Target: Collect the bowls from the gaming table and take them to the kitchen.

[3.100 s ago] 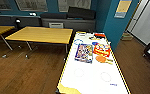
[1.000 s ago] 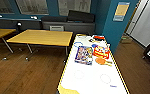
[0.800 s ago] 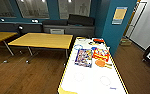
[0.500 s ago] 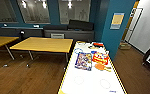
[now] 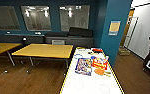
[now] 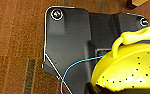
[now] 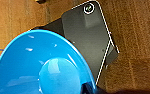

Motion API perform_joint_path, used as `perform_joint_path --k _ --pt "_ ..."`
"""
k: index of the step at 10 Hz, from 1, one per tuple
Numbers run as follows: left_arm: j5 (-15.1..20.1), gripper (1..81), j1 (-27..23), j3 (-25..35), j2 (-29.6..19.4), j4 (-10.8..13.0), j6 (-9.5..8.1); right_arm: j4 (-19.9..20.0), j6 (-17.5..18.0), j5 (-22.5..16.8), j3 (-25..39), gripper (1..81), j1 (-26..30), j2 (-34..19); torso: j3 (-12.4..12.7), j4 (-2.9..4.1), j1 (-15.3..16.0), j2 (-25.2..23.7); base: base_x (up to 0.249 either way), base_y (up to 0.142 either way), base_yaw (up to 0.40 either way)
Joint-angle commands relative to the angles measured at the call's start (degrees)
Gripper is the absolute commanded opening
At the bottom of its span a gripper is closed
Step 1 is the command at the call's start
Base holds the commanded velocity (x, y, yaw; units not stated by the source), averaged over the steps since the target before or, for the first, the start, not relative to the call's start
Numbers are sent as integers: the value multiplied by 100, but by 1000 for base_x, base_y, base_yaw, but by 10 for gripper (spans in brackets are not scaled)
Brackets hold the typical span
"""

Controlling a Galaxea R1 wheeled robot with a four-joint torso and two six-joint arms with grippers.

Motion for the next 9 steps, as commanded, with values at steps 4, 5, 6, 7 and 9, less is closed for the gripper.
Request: perform_joint_path --k 4,5,6,7,9 --pt "301 10 -152 -9 -36 12 42 -62 -50 -234 -384 10 79 164 -9 0 -2 -5 0 0 0" --pt "301 10 -152 -9 -36 3 42 -62 -41 -225 -560 10 79 296 -9 0 -5 -7 -63 0 0" --pt "301 10 -144 -9 -36 3 41 -79 -50 -216 -621 10 70 357 -9 0 -5 -7 -77 0 0" --pt "301 10 -134 -9 -36 3 42 -79 -50 -224 -648 10 70 393 -11 0 2 -2 -91 0 0" --pt "301 10 -117 -9 -27 3 42 -71 -50 -216 -692 10 70 419 -6 0 -5 -7 -105 0 0"
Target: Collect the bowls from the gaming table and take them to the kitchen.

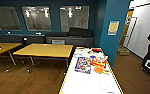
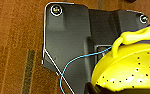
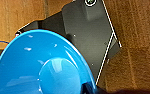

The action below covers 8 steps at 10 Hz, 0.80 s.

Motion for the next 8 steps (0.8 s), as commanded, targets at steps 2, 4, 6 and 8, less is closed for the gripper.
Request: perform_joint_path --k 2,4,6,8 --pt "266 10 -150 -9 -22 5 42 -82 -25 -237 -36 10 241 -108 0 0 2 0 -114 0 0" --pt "266 10 -141 -9 -14 5 42 -91 -33 -246 -45 10 267 -99 0 0 -2 0 -115 0 0" --pt "266 10 -141 -9 -5 5 42 -91 -33 -237 -36 10 276 -64 0 0 -2 0 -116 0 0" --pt "266 10 -133 -9 39 5 42 -91 -33 -237 -45 10 267 -64 0 0 -2 0 -127 0 0"
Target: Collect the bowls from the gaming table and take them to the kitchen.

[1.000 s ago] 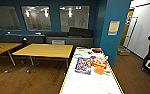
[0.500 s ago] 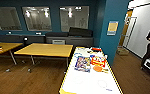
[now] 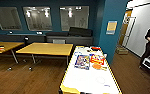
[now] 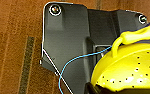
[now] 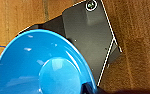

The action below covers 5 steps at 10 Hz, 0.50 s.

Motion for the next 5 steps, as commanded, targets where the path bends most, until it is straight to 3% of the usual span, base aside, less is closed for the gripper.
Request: perform_joint_path --k 1,5 --pt "288 10 -128 -6 24 5 42 -84 -26 -240 8 10 155 -100 0 0 0 0 -134 0 0" --pt "288 10 -110 -6 32 23 42 -75 -26 -240 16 10 146 -83 0 0 -2 -2 -143 0 0"
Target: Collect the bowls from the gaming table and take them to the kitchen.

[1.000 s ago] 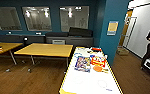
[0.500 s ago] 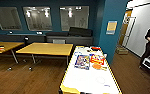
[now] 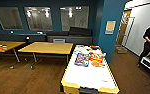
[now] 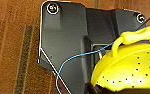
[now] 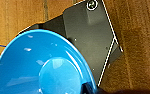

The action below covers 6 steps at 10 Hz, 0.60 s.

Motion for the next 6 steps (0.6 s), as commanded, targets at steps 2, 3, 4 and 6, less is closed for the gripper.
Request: perform_joint_path --k 2,3,4,6 --pt "285 10 -122 3 -39 23 42 -75 -35 -237 17 10 137 -90 0 0 0 0 -176 0 0" --pt "285 10 -113 3 -31 23 42 -75 -35 -237 16 10 137 -90 0 0 4 2 -189 0 0" --pt "285 10 -104 3 -22 23 42 -84 -35 -237 8 10 137 -90 0 0 2 0 -190 0 0" --pt "285 10 -105 3 -22 23 42 -83 -35 -237 8 10 137 -81 0 0 -2 0 -190 0 0"
